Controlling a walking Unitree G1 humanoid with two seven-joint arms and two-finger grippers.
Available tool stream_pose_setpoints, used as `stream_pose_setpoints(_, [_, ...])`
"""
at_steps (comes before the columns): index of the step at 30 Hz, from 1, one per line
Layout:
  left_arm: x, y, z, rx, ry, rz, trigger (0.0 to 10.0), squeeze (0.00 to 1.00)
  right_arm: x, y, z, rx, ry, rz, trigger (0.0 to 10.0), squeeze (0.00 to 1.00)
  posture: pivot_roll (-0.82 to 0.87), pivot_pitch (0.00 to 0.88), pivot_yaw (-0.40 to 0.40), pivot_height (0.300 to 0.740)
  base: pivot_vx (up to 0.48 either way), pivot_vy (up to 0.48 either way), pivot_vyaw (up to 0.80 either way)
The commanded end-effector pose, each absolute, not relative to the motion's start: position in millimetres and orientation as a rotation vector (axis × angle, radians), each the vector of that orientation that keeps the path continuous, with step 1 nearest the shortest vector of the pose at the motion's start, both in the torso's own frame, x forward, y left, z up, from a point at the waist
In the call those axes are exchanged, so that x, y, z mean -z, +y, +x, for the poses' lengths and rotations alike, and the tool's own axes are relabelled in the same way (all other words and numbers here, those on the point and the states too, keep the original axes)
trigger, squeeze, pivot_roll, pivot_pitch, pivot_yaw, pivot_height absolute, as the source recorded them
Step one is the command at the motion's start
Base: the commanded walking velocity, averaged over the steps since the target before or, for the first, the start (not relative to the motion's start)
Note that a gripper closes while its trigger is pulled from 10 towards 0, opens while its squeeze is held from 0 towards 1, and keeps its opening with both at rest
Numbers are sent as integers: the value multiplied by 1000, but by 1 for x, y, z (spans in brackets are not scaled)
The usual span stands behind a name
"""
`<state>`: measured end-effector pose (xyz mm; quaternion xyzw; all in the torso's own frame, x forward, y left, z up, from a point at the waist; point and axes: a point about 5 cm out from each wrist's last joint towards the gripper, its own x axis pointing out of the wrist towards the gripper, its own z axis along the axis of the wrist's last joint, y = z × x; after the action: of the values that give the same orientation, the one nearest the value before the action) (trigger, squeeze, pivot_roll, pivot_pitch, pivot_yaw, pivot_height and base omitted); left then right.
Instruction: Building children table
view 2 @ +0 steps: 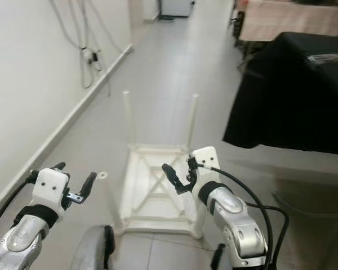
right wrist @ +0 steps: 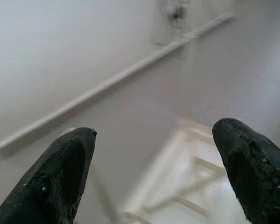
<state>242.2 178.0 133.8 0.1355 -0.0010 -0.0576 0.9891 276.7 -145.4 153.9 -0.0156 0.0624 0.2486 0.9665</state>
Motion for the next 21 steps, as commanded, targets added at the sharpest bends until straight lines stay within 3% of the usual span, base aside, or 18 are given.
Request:
stream_pose_setpoints(1, [-136, 179, 242, 116, 4, 272, 10000, 0, -155, -141, 272, -530, 118, -36, 10000, 0, -17, 79, 1, 465, 0, 0, 800])
stream_pose_setpoints(6, [-137, 179, 242, 116, 8, 271, 10000, 0, -153, -145, 276, -471, 123, -17, 10000, 0, -18, 80, 3, 465, 0, 0, 700])
stream_pose_setpoints(9, [-137, 179, 242, 118, 12, 270, 10000, 0, -150, -155, 282, -370, 141, -38, 10000, 0, -20, 82, 7, 465, 0, 0, 0])
stream_pose_setpoints(21, [-140, 181, 247, 115, 15, 272, 10000, 0, -147, -164, 280, -333, 168, -63, 10000, 0, -30, 89, 19, 465, 0, 0, 0])
